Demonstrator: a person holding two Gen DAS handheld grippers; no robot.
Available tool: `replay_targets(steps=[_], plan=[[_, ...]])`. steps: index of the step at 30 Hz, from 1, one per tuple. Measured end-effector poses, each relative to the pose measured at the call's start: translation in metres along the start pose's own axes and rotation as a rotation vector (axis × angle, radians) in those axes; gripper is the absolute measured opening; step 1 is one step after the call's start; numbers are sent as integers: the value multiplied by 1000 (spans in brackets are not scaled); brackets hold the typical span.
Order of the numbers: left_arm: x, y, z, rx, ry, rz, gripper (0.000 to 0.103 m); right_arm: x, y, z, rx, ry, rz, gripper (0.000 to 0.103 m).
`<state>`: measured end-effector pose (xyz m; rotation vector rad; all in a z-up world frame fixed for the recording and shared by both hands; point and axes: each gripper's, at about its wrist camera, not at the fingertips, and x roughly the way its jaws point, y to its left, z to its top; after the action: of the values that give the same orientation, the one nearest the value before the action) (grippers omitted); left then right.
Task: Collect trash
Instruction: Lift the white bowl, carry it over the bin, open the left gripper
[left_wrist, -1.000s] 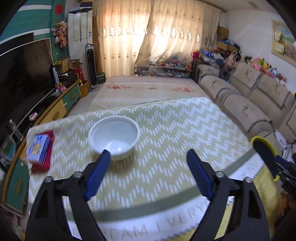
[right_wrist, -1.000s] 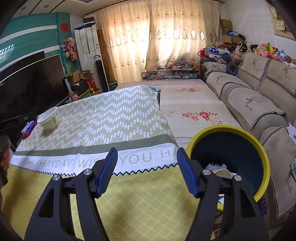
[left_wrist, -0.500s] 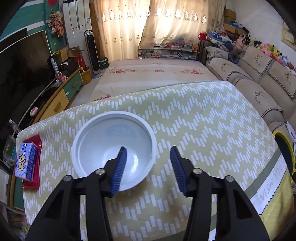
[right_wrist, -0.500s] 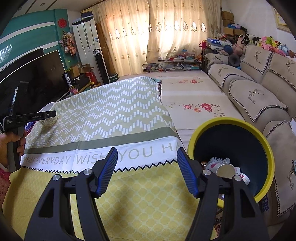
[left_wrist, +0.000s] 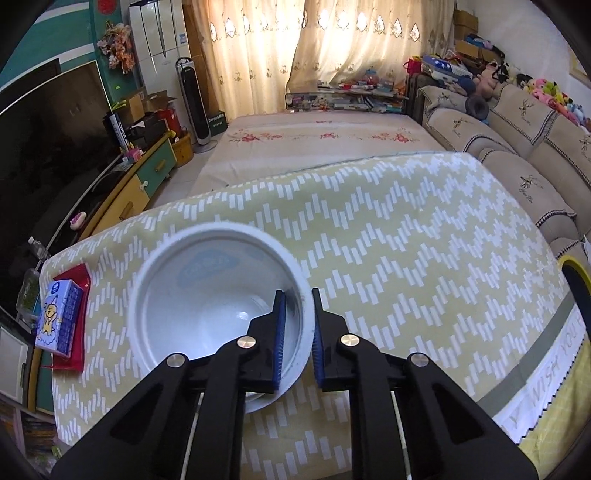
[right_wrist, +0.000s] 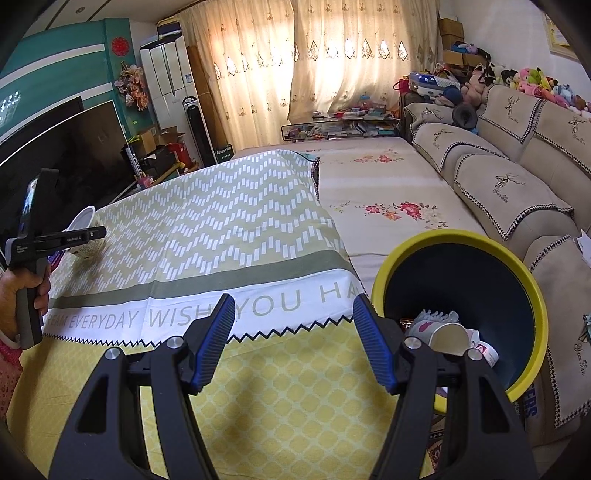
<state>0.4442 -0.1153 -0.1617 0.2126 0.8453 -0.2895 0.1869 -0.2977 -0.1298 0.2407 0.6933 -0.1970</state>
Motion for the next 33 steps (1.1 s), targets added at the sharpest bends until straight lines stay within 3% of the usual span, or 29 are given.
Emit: replay_targets(steps=[5, 14, 24, 29, 33], plan=[[-31, -15, -4, 22, -41, -31, 7, -3, -4, 1, 21, -19, 0, 63], [-97, -85, -23, 105, -112, -164, 7, -38, -13, -9, -4, -121, -36, 63], [-156, -211, -32, 287, -161, -385, 7, -130, -94, -21, 49, -241, -194, 63], [-166, -292, -30, 383, -152, -489, 7, -162, -126, -23, 70, -287, -281, 63], [-161, -349, -27, 433, -114, -550, 7, -169, -153, -31, 107, -275, -300, 63]])
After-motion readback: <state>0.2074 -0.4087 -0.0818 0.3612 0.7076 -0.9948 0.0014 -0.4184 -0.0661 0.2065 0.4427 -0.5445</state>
